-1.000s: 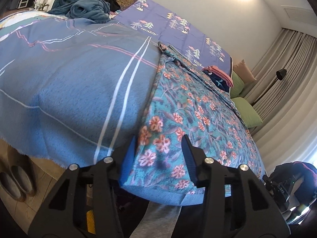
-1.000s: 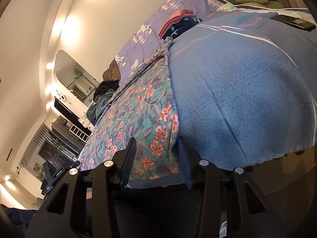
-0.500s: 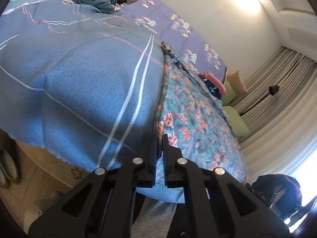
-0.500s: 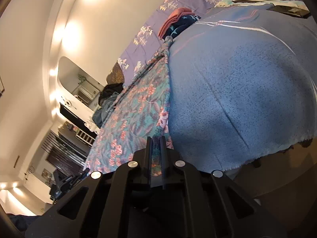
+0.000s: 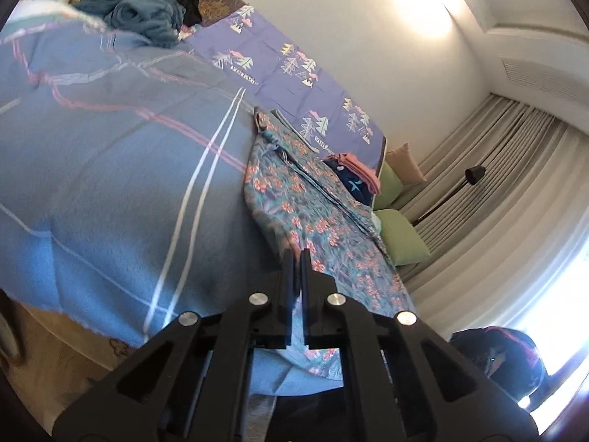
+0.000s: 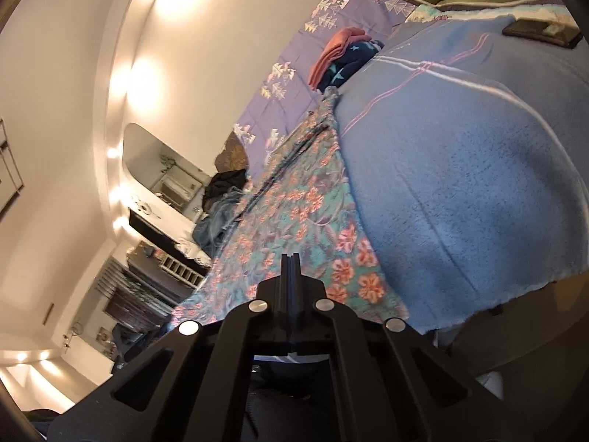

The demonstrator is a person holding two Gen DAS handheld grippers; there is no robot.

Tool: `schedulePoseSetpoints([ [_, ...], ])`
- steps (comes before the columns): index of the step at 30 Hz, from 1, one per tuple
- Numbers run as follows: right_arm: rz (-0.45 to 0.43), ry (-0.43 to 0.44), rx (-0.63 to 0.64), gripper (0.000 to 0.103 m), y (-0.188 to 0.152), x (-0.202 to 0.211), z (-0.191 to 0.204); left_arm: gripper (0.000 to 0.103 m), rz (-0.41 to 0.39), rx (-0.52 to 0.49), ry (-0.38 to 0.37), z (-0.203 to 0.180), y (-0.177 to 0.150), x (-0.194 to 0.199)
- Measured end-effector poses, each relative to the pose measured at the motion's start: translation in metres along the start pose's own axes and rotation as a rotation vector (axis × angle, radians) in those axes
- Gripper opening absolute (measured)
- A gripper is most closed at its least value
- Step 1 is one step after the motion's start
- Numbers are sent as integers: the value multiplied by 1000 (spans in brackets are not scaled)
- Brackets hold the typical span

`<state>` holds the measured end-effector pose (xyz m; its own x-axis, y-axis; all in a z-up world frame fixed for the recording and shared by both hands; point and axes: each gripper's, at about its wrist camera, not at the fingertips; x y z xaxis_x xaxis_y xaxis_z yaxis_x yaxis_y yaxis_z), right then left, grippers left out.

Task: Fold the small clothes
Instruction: 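Grasp the hem of the folded strip with both grippers and lift it, then lift the strip hem with both grippers and fold it toward the collar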

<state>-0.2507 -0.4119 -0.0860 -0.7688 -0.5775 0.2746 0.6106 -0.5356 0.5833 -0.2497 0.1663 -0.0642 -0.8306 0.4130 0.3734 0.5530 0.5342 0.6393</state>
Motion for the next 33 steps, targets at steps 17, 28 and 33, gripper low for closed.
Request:
schedulePoseSetpoints([
  [17,133,-115,64,48,-21,-30,-15,22,113,-37,113,37,-26,-20],
  [28,89,-72,31,8,-24,-20,-17,34,168,-48,77,28,-47,-30],
  [33,70,-54,20,5,-21,-18,-14,9,172,-34,51,28,-49,-30],
])
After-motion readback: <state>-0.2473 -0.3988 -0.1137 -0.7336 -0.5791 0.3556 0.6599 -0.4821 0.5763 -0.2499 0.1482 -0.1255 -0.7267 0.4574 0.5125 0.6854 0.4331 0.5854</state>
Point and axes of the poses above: each gripper's, at about its wrist camera, not at the fingertips, and x roughly against the way its jaws point, z to its left, y to its top, and after that the axes turned 4 degrees about y, right-handed
